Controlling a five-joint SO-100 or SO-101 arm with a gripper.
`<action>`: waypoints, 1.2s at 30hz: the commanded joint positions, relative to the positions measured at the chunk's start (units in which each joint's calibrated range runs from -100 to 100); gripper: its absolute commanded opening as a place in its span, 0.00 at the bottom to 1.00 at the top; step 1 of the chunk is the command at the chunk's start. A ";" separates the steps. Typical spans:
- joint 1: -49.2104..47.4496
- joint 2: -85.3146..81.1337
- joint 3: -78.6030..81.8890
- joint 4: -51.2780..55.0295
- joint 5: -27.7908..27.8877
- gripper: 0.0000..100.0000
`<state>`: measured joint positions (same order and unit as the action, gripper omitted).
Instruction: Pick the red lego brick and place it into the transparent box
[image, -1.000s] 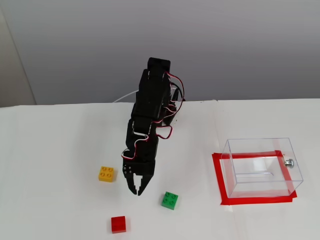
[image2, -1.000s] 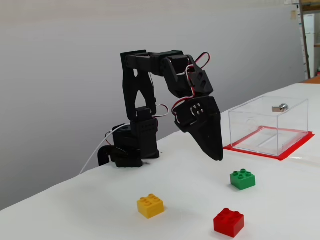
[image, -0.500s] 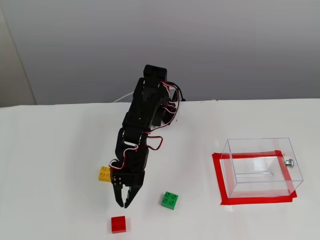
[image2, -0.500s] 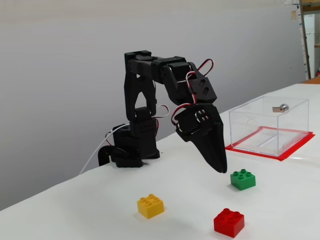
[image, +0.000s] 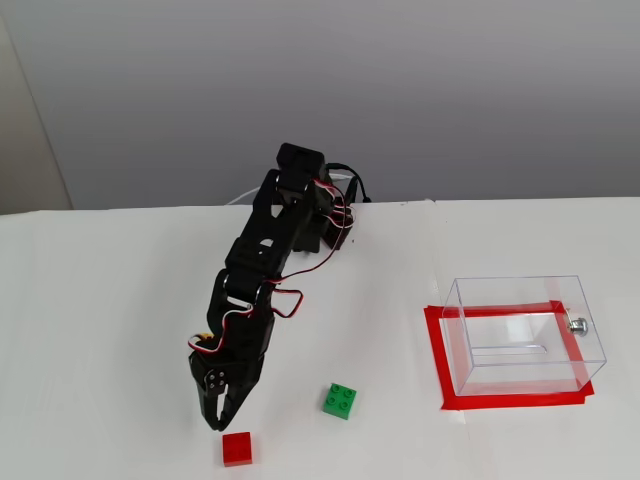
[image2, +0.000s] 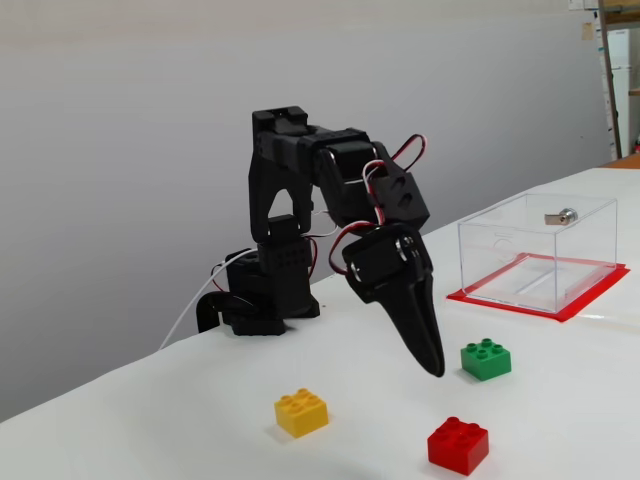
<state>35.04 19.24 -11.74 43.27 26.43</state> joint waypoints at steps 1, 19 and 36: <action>0.41 0.24 -2.37 -1.76 1.86 0.02; -0.33 2.10 -1.46 -0.98 -2.68 0.12; -3.14 1.51 7.67 -1.06 -7.43 0.28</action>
<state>32.37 21.95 -4.68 42.25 19.20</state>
